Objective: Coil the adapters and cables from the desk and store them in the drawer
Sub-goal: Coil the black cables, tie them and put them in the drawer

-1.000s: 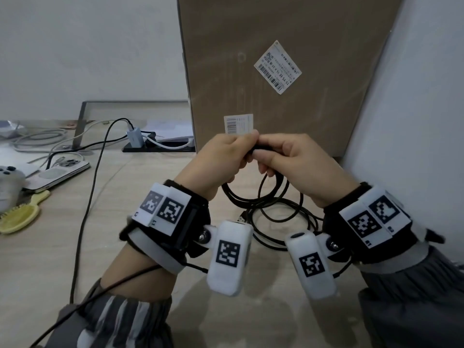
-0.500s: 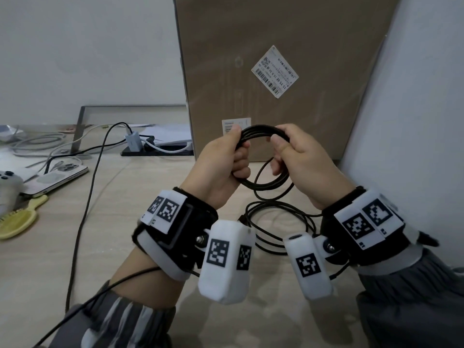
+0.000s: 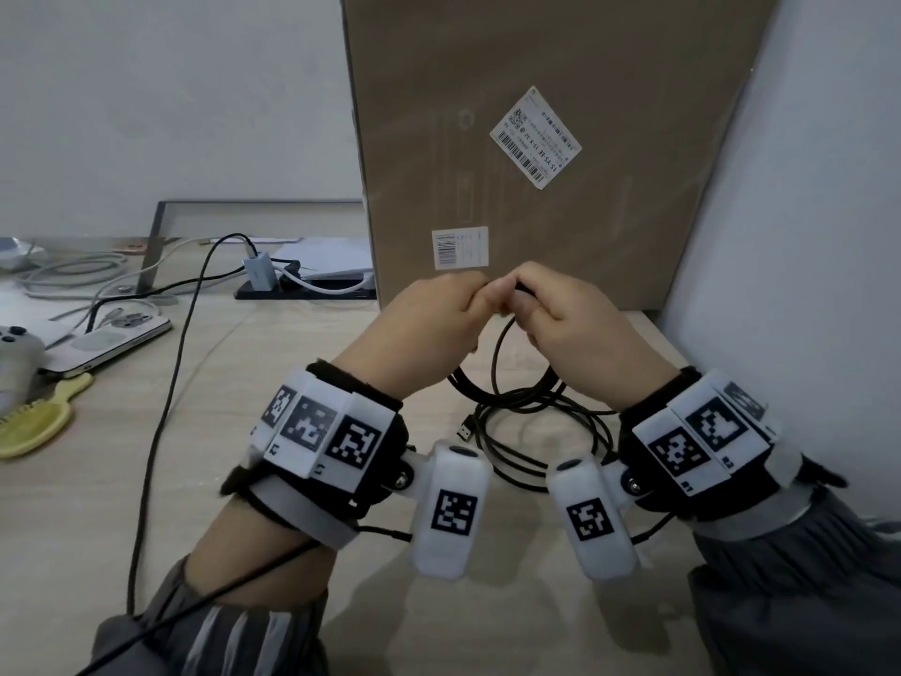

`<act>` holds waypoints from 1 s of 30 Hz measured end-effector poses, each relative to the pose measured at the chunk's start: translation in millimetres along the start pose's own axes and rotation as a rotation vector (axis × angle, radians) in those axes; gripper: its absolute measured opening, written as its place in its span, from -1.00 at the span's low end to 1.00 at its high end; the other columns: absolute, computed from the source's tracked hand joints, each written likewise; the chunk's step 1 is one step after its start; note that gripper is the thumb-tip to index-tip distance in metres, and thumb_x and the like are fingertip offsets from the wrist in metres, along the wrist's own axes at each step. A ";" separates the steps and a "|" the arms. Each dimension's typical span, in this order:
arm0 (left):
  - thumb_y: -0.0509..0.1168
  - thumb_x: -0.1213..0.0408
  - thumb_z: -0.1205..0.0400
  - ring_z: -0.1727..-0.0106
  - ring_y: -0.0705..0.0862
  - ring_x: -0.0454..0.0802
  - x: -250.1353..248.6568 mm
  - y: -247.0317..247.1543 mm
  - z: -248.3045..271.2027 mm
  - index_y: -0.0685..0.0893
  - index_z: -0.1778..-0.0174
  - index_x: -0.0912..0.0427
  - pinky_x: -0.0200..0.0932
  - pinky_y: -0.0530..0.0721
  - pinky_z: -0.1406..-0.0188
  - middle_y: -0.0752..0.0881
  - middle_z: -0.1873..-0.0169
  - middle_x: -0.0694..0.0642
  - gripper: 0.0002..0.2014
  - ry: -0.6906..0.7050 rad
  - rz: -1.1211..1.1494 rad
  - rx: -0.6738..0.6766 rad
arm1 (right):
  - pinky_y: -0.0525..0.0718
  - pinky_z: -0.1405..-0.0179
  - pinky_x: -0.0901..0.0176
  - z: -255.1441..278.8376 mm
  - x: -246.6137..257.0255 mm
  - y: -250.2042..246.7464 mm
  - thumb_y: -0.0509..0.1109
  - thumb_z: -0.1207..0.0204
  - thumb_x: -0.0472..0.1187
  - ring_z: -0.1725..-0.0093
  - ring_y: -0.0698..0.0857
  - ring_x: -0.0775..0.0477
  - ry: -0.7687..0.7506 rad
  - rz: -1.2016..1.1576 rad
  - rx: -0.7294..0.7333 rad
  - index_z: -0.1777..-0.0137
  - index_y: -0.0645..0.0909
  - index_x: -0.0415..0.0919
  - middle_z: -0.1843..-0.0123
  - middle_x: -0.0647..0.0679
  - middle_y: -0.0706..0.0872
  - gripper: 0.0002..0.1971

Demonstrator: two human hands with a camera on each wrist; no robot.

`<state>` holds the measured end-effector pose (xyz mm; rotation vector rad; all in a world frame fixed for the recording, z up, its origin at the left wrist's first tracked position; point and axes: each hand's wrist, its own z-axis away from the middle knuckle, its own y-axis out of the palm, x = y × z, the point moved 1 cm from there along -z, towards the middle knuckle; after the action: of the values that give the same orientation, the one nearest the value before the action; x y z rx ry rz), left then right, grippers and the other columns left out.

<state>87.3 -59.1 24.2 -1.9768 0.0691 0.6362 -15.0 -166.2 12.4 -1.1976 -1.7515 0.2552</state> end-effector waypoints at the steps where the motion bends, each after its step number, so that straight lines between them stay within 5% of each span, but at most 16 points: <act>1: -0.05 -0.02 -0.77 0.18 0.65 -0.05 0.4 -1.5 -0.1 0.66 0.08 0.08 -0.05 0.56 0.09 0.72 0.30 0.01 -0.59 0.007 -0.033 0.003 | 0.41 0.35 0.55 0.6 1.2 0.9 0.17 -0.69 -0.27 0.36 0.52 0.43 -0.006 0.018 0.022 -0.03 0.60 -0.23 0.39 0.23 0.48 -0.84; 6: 0.01 -0.01 -0.76 0.46 0.51 -0.18 1.3 0.2 -2.3 0.63 0.34 0.12 -0.16 0.51 0.37 0.57 0.50 -0.06 -0.53 -0.060 0.162 -0.020 | 0.43 0.33 0.43 -1.0 3.1 7.5 0.18 -0.67 -0.26 0.42 0.53 0.28 0.020 -0.056 0.050 0.09 0.57 -0.20 0.39 0.20 0.56 -0.83; 8: 0.00 -0.05 -0.76 0.41 0.49 -0.16 3.3 1.9 -4.7 0.63 0.37 0.18 -0.21 0.40 0.40 0.56 0.47 -0.01 -0.47 -0.080 0.097 -0.058 | 0.50 0.35 0.17 -2.0 0.6 10.8 0.17 -0.67 -0.23 0.45 0.49 0.13 0.093 -0.180 0.042 0.11 0.61 -0.23 0.40 0.07 0.56 -0.79; 10: -0.02 -0.07 -0.75 0.35 0.52 -0.10 6.3 3.1 -6.3 0.56 0.45 0.15 -0.22 0.38 0.37 0.58 0.45 0.02 -0.45 -0.094 0.020 -0.071 | 0.53 0.35 0.12 -1.4 1.0 17.0 0.15 -0.68 -0.21 0.46 0.50 0.07 0.171 -0.252 0.059 0.05 0.63 -0.23 0.43 0.03 0.52 -0.77; 14: -0.01 -0.07 -0.75 0.41 0.49 -0.06 10.6 2.1 -6.7 0.48 0.51 0.13 -0.14 0.35 0.39 0.53 0.50 0.02 -0.45 -0.155 0.025 -0.104 | 0.55 0.33 0.12 -0.6 0.4 21.3 0.16 -0.69 -0.20 0.44 0.51 0.07 0.243 -0.340 0.030 -0.16 0.35 -0.12 0.38 0.03 0.53 -0.90; 19: 0.08 -0.06 -0.74 0.48 0.35 0.00 18.5 2.2 -10.6 0.43 0.45 0.14 -0.03 0.38 0.31 0.40 0.54 0.02 -0.52 -0.223 0.585 -0.363 | 0.58 0.19 0.18 -1.6 1.9 11.9 0.14 -0.71 -0.24 0.33 0.57 0.12 0.192 -0.425 -0.019 -0.19 0.50 -0.12 0.30 0.03 0.55 -0.85; 22: 0.06 -0.03 -0.75 0.58 0.29 -0.10 10.7 5.0 -9.7 0.36 0.45 0.10 -0.21 0.34 0.53 0.33 0.60 -0.04 -0.54 -0.289 0.947 -0.496 | 0.69 0.00 0.07 0.8 6.9 15.5 0.09 -0.73 -0.23 0.25 0.67 0.15 0.176 -0.466 -0.054 -0.29 0.47 -0.03 0.26 -0.03 0.60 -0.77; 25: 0.02 -0.03 -0.76 0.66 0.26 -0.17 -0.9 11.1 -9.7 0.34 0.42 0.11 -0.30 0.31 0.64 0.29 0.69 -0.11 -0.55 -0.316 1.197 -0.504 | 0.66 0.03 0.09 -0.2 10.4 19.1 0.05 -0.75 -0.22 0.28 0.66 0.11 0.163 -0.556 -0.146 -0.34 0.46 -0.04 0.37 0.05 0.58 -0.74; 30: -0.01 -0.07 -0.76 0.60 0.33 -0.10 -6.5 21.1 -11.2 0.35 0.40 0.13 -0.25 0.44 0.51 0.31 0.61 0.00 -0.53 -0.333 1.346 -0.340 | 0.46 0.34 0.22 -3.2 9.0 5.2 0.03 -0.76 -0.24 0.49 0.31 0.14 0.149 -0.659 -0.254 -0.16 0.59 -0.14 0.47 0.12 0.30 -0.73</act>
<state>79.6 -80.1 13.9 -1.8984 1.2114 1.9016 -9.8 -157.5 16.1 -0.7227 -1.9759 -0.4457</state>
